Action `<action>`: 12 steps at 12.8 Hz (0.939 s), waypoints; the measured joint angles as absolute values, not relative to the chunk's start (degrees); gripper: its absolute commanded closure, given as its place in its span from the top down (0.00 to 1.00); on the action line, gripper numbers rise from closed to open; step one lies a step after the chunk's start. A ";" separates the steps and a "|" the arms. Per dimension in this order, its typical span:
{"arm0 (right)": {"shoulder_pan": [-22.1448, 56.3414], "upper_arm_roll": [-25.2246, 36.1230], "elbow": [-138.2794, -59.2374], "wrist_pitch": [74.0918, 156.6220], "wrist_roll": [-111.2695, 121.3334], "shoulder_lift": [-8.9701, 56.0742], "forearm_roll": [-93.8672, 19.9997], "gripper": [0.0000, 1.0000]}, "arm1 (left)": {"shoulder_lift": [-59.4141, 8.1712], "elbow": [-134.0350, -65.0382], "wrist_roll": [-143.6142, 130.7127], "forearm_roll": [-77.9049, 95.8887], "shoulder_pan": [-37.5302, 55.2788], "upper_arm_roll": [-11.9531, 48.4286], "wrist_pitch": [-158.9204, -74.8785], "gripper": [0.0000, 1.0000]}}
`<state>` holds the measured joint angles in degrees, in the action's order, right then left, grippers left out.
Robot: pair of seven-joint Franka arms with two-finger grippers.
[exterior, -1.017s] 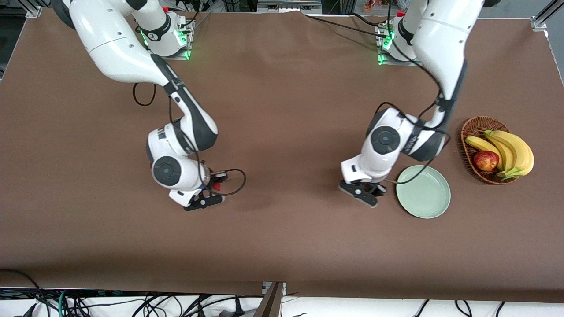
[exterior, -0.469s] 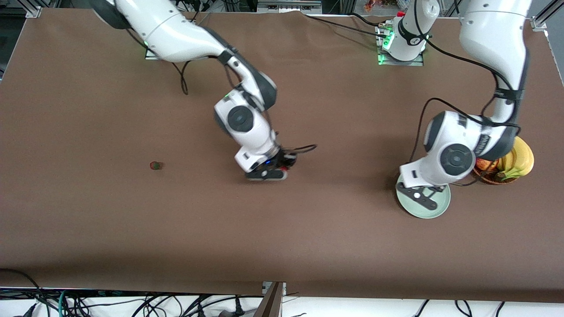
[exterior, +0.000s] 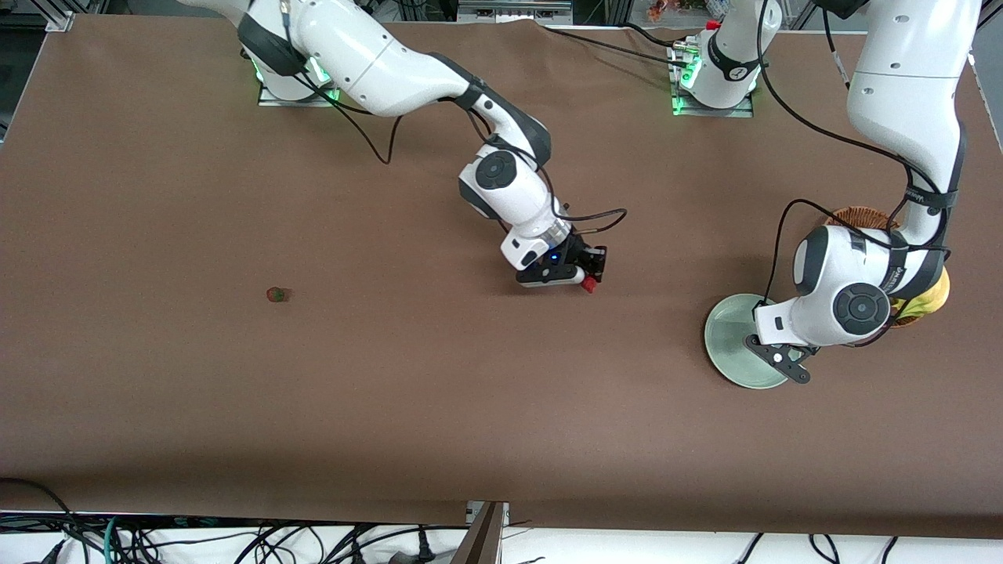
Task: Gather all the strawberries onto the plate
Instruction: 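Place the strawberry on the plate while the right gripper sets another mid-table, then reach the left gripper to the strawberry while the right gripper reaches the last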
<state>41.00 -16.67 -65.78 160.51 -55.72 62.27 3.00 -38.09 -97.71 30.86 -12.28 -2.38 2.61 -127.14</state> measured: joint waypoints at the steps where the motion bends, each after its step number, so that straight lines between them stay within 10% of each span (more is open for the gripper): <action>1: 41.99 -16.65 -63.87 161.76 -56.00 64.19 3.00 0.67 | -38.15 -97.70 30.92 -12.28 -2.38 2.73 -127.18 0.06; 2: 42.56 -16.62 -62.71 163.01 -56.10 65.63 3.00 1.00 | -38.14 -97.58 30.94 -12.28 -2.38 2.88 -127.18 0.09; 5: 42.28 -15.92 -60.86 163.00 -56.11 66.57 3.00 1.00 | -38.14 -97.39 30.99 -12.28 -2.36 3.10 -127.18 0.50; 6: 41.67 -15.73 -60.07 160.81 -56.09 66.41 3.00 1.00 | -38.13 -97.33 31.00 -12.28 -2.36 3.13 -127.18 1.00; 12: 25.89 -20.71 -57.00 126.29 -40.36 56.72 3.02 1.00 | -36.72 -95.41 31.04 -12.28 -2.22 5.26 -124.49 1.00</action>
